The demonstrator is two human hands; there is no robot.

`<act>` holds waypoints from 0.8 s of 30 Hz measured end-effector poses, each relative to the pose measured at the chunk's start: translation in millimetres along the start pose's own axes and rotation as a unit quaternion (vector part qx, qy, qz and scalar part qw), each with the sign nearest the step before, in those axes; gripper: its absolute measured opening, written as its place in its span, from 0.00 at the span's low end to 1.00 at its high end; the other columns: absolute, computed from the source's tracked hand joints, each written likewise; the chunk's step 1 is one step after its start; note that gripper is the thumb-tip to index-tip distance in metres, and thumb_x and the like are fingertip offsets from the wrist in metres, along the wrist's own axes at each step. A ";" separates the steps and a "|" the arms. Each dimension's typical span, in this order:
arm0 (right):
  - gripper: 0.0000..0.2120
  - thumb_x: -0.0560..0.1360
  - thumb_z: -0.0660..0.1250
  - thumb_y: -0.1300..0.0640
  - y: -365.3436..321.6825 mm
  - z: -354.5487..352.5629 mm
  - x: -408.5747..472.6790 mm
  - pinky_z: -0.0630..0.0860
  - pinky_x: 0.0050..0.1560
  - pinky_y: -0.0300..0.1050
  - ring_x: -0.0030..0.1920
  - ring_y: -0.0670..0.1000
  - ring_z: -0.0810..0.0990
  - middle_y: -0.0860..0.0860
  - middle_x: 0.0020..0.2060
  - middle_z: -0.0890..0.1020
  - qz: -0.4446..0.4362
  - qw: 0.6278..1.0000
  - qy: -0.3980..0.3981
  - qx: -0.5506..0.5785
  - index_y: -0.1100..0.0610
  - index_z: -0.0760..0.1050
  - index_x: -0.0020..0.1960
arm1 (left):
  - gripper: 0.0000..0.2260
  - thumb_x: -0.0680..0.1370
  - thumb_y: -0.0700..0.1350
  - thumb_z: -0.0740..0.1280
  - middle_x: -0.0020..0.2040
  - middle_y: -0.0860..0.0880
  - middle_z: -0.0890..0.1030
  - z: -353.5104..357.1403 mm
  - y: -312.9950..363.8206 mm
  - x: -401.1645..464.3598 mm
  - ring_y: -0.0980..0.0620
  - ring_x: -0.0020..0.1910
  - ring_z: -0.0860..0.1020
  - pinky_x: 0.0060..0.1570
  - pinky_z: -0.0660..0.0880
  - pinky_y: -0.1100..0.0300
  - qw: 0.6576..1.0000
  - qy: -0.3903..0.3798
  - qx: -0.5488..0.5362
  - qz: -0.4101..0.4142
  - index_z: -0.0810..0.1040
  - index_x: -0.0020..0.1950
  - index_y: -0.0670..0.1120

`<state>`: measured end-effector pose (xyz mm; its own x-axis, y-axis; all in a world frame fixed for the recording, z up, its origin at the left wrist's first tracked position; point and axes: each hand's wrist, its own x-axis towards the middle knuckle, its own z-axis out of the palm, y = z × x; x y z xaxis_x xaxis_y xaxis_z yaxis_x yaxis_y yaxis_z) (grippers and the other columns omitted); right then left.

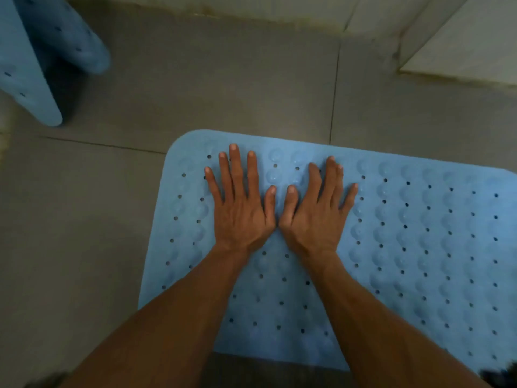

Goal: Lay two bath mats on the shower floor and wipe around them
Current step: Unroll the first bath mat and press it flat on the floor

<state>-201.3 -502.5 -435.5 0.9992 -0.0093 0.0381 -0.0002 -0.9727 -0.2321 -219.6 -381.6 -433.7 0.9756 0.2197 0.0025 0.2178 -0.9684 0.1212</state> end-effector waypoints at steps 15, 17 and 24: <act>0.29 0.80 0.47 0.43 0.3 0.2 -2.7 0.45 0.77 0.64 0.80 0.54 0.49 0.55 0.79 0.56 0.008 1.000 -0.021 0.021 0.55 0.61 0.77 | 0.32 0.81 0.60 0.42 0.79 0.39 0.45 14.4 -5.8 -3.2 0.42 0.78 0.45 0.75 0.44 0.38 0.999 -0.032 -0.012 -0.014 0.47 0.79 0.41; 0.29 0.81 0.46 0.43 1.0 0.6 -2.7 0.44 0.77 0.64 0.80 0.53 0.47 0.55 0.80 0.54 0.006 0.999 -0.027 0.023 0.54 0.59 0.78 | 0.32 0.81 0.60 0.41 0.79 0.40 0.44 16.2 -6.5 -3.3 0.43 0.78 0.43 0.75 0.41 0.39 0.999 -0.030 -0.017 -0.010 0.45 0.79 0.42; 0.28 0.81 0.47 0.45 8.4 -0.8 -2.5 0.39 0.77 0.62 0.80 0.53 0.46 0.54 0.80 0.53 -0.004 0.996 -0.040 0.074 0.53 0.58 0.79 | 0.32 0.81 0.61 0.39 0.79 0.41 0.44 18.3 -5.4 -3.3 0.43 0.78 0.42 0.75 0.39 0.40 0.999 -0.029 0.009 -0.009 0.44 0.79 0.43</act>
<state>-203.7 -510.9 -436.8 0.9991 0.0222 -0.0349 0.0076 -0.9278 -0.3731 -223.5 -379.3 -452.6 0.9713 0.2311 -0.0572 0.2360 -0.9662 0.1035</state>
